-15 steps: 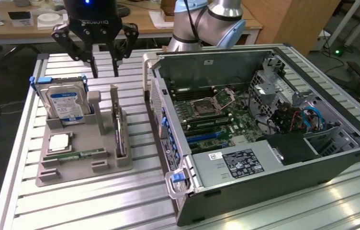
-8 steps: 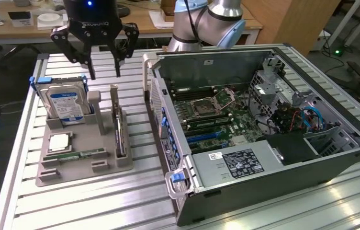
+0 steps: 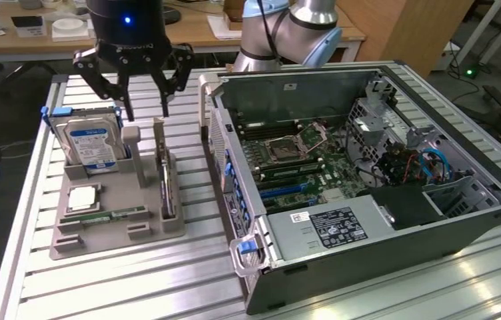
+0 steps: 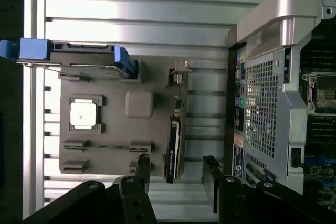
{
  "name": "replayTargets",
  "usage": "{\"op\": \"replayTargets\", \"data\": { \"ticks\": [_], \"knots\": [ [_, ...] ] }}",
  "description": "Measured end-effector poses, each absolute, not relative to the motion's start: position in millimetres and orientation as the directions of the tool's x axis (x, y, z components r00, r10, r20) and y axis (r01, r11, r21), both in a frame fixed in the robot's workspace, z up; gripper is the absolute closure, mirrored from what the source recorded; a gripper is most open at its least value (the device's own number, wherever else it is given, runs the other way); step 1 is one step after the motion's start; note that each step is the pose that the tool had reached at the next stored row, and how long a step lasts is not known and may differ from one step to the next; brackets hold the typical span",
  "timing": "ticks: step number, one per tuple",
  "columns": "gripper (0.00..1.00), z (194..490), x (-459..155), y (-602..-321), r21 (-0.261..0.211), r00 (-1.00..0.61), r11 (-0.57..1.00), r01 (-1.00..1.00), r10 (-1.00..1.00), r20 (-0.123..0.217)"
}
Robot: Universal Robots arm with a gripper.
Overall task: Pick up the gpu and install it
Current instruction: 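Pick up the gpu and move the gpu toward the slot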
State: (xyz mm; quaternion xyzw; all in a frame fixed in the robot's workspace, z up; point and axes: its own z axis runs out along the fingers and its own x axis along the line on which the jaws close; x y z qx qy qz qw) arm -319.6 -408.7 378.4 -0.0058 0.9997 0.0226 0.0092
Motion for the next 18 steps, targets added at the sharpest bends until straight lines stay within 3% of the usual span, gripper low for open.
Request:
{"op": "replayTargets", "data": {
  "ticks": [18],
  "knots": [
    [0.47, 347.1, -319.6, -414.2, 0.044, -1.0, 0.999, -0.014, -0.013, -0.021]
  ]
}}
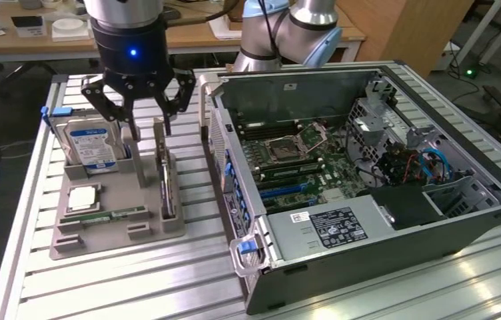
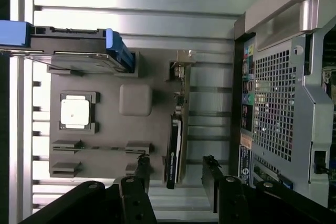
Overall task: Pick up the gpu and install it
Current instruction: 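Pick up the gpu and move the gpu toward the slot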
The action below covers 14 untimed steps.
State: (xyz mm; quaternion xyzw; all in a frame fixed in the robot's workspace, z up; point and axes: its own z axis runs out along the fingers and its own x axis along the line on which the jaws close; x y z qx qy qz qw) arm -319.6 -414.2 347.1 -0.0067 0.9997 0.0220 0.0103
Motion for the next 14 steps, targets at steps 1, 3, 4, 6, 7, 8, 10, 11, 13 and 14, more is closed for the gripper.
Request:
{"op": "replayTargets", "data": {
  "ticks": [1, 3, 4, 6, 7, 8, 10, 11, 13, 14],
  "knots": [
    [0.47, 345.3, -319.6, -414.2, 0.044, -1.0, 0.999, -0.014, -0.013, -0.021],
    [0.47, 341.8, -319.6, -414.2, 0.044, -1.0, 0.999, -0.014, -0.013, -0.021],
    [0.47, 340.0, -319.6, -414.2, 0.044, -1.0, 0.999, -0.014, -0.013, -0.021],
    [0.47, 336.2, -319.5, -414.2, 0.044, -1.0, 0.999, -0.014, -0.013, -0.021],
    [0.47, 334.4, -319.5, -414.2, 0.044, -1.0, 0.999, -0.014, -0.013, -0.021],
    [0.47, 332.6, -319.3, -414.1, 0.044, -1.0, 0.999, -0.014, -0.013, -0.021],
    [0.47, 329.7, -318.3, -414.2, 0.042, -1.0, 0.999, -0.014, -0.013, -0.021],
    [0.47, 328.4, -317.5, -414.2, 0.042, -1.0, 0.999, -0.014, -0.013, -0.021],
    [0.47, 325.5, -316.0, -414.2, 0.041, -1.0, 0.999, -0.014, -0.013, -0.021],
    [0.47, 324.2, -315.1, -414.2, 0.04, -1.0, 0.999, -0.014, -0.013, -0.021]
  ]
}}
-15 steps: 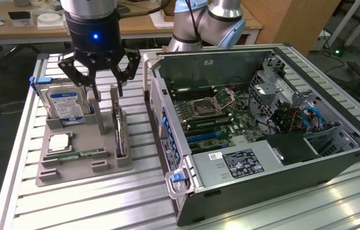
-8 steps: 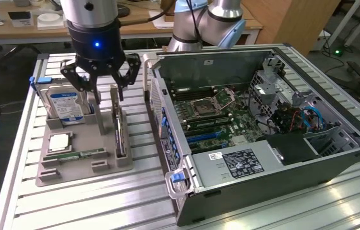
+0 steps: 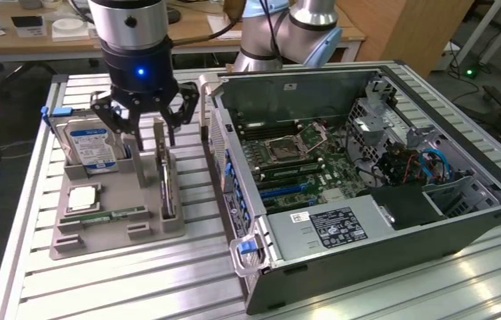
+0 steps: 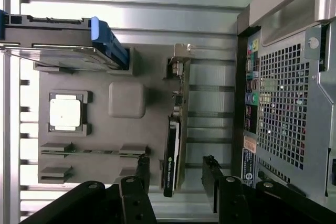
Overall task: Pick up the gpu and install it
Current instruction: 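Pick up the gpu and move the gpu toward the slot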
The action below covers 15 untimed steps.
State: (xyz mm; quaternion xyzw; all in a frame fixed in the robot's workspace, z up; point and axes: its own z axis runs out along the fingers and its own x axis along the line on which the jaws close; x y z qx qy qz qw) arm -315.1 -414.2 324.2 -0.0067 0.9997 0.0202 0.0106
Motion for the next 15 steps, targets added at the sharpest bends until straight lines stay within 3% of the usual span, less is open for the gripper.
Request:
{"op": "replayTargets", "data": {
  "ticks": [15],
  "knots": [
    [0.47, 300.5, -312.3, -419.5, 0.04, -1.0, 0.999, -0.013, -0.012, -0.022]
  ]
}}
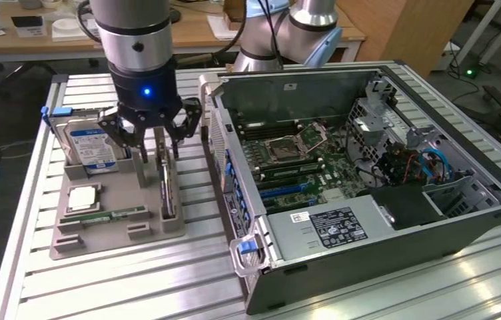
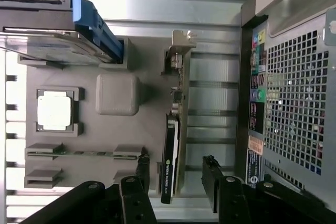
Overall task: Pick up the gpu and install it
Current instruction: 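Pick up the gpu and move the gpu toward the slot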
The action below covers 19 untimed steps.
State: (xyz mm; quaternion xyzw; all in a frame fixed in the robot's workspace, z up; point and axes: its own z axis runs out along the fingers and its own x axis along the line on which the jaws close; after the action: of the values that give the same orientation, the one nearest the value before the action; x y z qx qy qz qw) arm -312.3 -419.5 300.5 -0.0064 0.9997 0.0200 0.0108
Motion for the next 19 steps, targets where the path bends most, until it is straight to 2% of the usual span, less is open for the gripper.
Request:
{"op": "replayTargets", "data": {
  "ticks": [19],
  "knots": [
    [0.47, 265.9, -311.6, -421.0, 0.04, -1.0, 0.999, -0.012, -0.012, -0.023]
  ]
}}
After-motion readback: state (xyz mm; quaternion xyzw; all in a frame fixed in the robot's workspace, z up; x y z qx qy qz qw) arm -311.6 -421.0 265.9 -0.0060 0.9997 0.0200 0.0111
